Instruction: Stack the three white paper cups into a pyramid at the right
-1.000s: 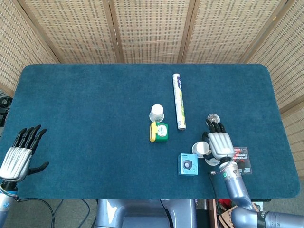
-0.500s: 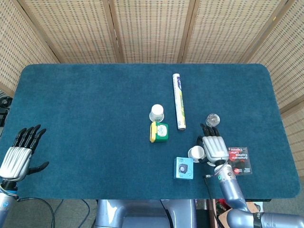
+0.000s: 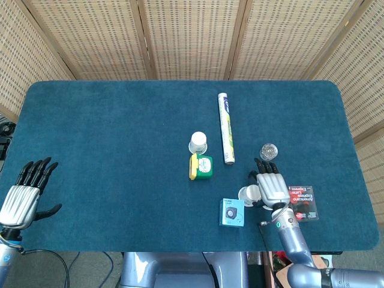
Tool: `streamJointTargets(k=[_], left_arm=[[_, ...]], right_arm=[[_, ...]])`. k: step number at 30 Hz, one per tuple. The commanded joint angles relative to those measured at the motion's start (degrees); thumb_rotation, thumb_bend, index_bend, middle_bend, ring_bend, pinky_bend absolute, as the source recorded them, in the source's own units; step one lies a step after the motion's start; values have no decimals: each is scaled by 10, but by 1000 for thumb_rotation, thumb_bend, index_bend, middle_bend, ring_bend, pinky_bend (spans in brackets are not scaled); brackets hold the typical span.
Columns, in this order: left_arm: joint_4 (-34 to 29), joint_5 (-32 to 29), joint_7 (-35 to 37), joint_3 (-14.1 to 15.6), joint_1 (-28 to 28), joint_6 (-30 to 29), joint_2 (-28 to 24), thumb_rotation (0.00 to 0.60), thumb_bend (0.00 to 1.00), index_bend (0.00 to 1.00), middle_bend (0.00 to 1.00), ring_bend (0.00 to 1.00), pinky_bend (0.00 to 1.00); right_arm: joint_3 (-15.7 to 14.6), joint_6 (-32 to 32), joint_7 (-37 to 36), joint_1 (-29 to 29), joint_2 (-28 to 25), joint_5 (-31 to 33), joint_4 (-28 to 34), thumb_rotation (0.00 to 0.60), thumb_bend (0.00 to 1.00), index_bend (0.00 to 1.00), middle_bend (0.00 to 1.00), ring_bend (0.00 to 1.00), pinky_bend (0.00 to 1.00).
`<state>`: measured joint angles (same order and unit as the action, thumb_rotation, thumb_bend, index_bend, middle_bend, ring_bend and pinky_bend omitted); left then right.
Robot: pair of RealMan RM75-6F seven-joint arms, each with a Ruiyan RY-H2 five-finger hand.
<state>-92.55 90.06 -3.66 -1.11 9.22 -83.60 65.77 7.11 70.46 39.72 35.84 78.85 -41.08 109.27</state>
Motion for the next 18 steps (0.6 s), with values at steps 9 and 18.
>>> streamJointTargets(k=[9, 18], left_arm=[[0, 2, 3, 0, -1, -4, -1, 600, 188, 0, 0, 0, 0], [0, 2, -1, 0, -2, -4, 0, 600, 187, 0, 0, 0, 0]], right_arm=[[-3, 28, 17, 3, -14, -20, 46, 600, 144, 263, 0, 0, 0], [-6, 50, 22, 2, -24, -84, 69, 600, 144, 263, 0, 0, 0]])
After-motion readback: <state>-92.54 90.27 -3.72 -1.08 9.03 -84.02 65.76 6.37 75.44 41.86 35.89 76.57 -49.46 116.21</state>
